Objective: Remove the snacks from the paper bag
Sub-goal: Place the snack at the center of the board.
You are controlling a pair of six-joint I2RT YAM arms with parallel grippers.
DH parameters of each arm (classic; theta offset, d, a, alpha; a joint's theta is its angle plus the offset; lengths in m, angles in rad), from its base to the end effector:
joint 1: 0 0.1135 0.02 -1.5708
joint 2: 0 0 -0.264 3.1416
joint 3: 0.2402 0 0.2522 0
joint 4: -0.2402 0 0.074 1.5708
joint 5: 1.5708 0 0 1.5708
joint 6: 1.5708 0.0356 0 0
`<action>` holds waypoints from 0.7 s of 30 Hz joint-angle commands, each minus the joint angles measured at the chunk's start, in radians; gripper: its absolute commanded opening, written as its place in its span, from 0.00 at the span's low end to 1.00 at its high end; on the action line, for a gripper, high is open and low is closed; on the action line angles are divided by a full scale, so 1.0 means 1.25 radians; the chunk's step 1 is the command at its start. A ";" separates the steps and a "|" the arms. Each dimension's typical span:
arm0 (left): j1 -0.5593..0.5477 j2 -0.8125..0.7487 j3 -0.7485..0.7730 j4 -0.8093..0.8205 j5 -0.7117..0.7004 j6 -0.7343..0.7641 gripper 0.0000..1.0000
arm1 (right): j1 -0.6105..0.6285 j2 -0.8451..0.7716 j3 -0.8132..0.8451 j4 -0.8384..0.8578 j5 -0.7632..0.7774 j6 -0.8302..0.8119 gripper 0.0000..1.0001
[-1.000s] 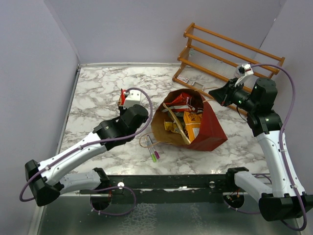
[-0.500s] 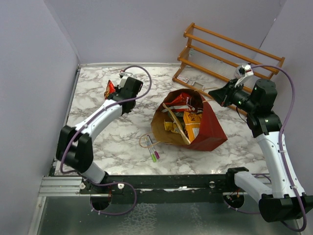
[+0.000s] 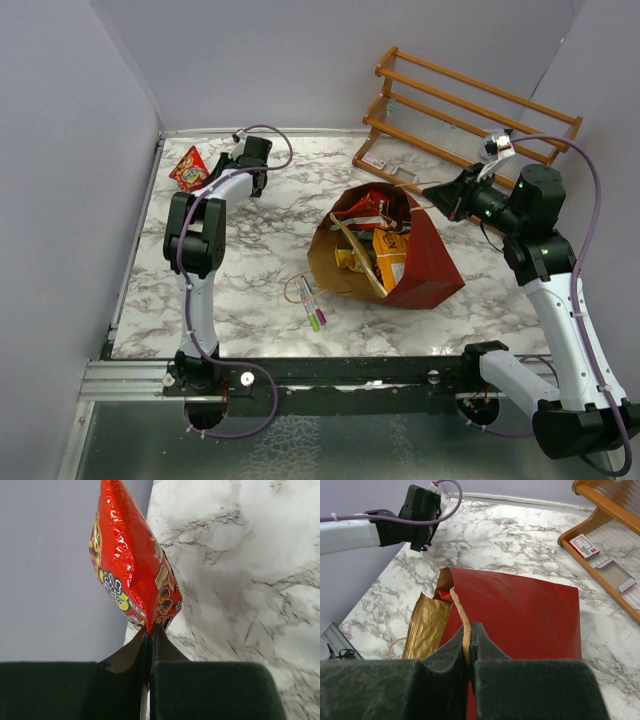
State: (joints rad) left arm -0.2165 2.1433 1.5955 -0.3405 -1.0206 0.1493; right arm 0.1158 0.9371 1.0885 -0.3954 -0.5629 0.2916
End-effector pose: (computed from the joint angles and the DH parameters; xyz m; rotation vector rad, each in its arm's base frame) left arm 0.4575 -0.0696 0.1872 -0.0295 2.2172 1.1907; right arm 0.1943 0.0417 0.3973 -0.2476 1.8318 0.7956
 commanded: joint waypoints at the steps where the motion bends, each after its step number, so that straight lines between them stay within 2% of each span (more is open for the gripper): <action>1: 0.008 0.062 0.024 0.110 -0.073 0.123 0.00 | 0.004 -0.002 -0.004 0.020 0.025 -0.007 0.01; 7: 0.009 0.110 0.026 0.082 -0.047 0.108 0.01 | 0.005 0.000 -0.004 0.016 0.027 -0.008 0.01; 9: 0.009 0.106 0.031 0.055 -0.029 0.084 0.15 | 0.005 -0.001 -0.004 0.017 0.029 -0.010 0.01; 11: 0.009 0.091 0.047 -0.006 0.013 0.040 0.38 | 0.005 -0.002 -0.003 0.016 0.031 -0.009 0.01; 12: 0.008 0.076 0.057 -0.043 0.039 0.014 0.45 | 0.005 -0.001 -0.004 0.015 0.032 -0.010 0.01; 14: 0.005 0.041 0.074 -0.137 0.110 -0.038 0.55 | 0.006 -0.003 -0.002 0.015 0.031 -0.010 0.01; 17: -0.003 -0.046 0.075 -0.258 0.249 -0.131 0.64 | 0.005 -0.007 -0.002 0.015 0.033 -0.011 0.01; 19: -0.009 -0.145 0.016 -0.274 0.377 -0.201 0.70 | 0.005 -0.009 -0.002 0.016 0.034 -0.011 0.01; 20: -0.010 -0.205 -0.031 -0.262 0.492 -0.222 0.81 | 0.005 -0.010 -0.002 0.015 0.036 -0.011 0.01; 21: -0.011 -0.267 -0.083 -0.241 0.568 -0.247 0.85 | 0.005 -0.011 0.000 0.013 0.038 -0.012 0.01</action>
State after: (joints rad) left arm -0.2161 2.1082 1.6203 -0.5610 -0.7303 0.0345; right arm 0.1188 0.9375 1.0885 -0.3954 -0.5514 0.2909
